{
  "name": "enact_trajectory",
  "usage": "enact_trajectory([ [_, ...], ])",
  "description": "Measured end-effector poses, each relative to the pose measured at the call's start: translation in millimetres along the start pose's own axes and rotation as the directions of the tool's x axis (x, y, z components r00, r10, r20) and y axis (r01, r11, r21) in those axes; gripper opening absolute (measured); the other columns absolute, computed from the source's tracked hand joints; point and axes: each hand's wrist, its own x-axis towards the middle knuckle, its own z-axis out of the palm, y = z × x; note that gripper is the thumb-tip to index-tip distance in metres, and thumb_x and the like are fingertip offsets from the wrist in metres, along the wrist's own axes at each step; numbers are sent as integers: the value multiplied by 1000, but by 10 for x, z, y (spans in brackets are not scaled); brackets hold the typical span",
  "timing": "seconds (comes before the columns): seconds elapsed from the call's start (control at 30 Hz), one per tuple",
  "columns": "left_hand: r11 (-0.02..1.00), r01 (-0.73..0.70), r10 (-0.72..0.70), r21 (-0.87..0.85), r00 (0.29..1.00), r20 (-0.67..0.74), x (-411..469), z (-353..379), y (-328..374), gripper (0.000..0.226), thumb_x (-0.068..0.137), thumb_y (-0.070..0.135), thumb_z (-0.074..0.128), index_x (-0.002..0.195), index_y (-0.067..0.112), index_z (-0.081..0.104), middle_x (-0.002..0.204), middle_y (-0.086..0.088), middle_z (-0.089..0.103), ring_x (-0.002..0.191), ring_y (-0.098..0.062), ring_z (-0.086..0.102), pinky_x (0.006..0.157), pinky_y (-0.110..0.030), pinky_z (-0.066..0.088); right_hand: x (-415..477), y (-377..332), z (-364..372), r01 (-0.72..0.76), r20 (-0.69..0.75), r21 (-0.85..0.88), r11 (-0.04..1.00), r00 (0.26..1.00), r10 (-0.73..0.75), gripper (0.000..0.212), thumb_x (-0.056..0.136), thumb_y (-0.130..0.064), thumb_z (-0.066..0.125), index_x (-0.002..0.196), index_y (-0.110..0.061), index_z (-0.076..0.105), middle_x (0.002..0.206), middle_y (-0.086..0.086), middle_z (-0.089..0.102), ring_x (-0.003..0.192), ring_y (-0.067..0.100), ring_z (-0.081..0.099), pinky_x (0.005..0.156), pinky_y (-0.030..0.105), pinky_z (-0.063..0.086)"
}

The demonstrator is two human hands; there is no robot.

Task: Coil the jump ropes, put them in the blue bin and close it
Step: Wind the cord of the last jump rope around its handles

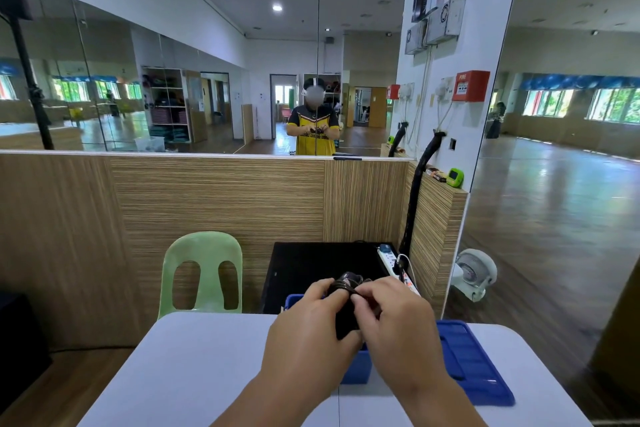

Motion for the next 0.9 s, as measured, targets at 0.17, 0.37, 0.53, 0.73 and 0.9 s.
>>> enact_trajectory([
  [0.17, 1000, -1, 0, 18, 1000, 30, -31, 25, -38, 48, 86, 52, 59, 134, 46, 53, 155, 29, 33, 120, -2, 56, 87, -23, 53, 34, -17, 3, -196, 139, 175, 965, 975, 173, 24, 91, -11, 70, 76, -28, 67, 81, -13, 61, 84, 0, 60, 68, 6, 43],
  [0.37, 998, -38, 35, 42, 998, 61, -67, -7, -57, 51, 89, 51, 62, 138, 49, 48, 158, 32, 29, 128, -3, 52, 92, -22, 48, 162, 12, -66, -540, 449, 334, 773, 812, 374, 21, 93, -9, 66, 74, -16, 71, 87, 2, 60, 75, 10, 59, 58, 13, 48],
  [0.53, 995, -53, 47, 82, 996, 72, -50, -50, -76, 44, 85, 53, 62, 129, 45, 57, 158, 32, 30, 123, -2, 55, 84, -20, 48, 139, 41, -99, -509, 523, 318, 800, 798, 300, 19, 76, -11, 75, 66, -16, 60, 78, -1, 52, 61, 8, 50, 54, 19, 45],
  [0.73, 997, -75, 74, 4, 995, 59, -51, -21, -163, 45, 80, 54, 71, 124, 46, 64, 142, 30, 47, 112, 0, 56, 88, -21, 52, 159, 98, -129, -508, 565, 315, 802, 779, 271, 13, 81, -13, 77, 81, -6, 67, 65, -1, 59, 63, 14, 58, 68, 43, 59],
  [0.9, 992, -83, 87, -92, 996, 38, -73, -9, -250, 51, 77, 57, 76, 126, 50, 65, 147, 29, 50, 125, 3, 53, 99, -18, 48, 180, 107, -151, -447, 523, 293, 845, 815, 250, 13, 79, -24, 80, 77, -15, 70, 64, -10, 53, 63, 11, 55, 72, 46, 59],
])
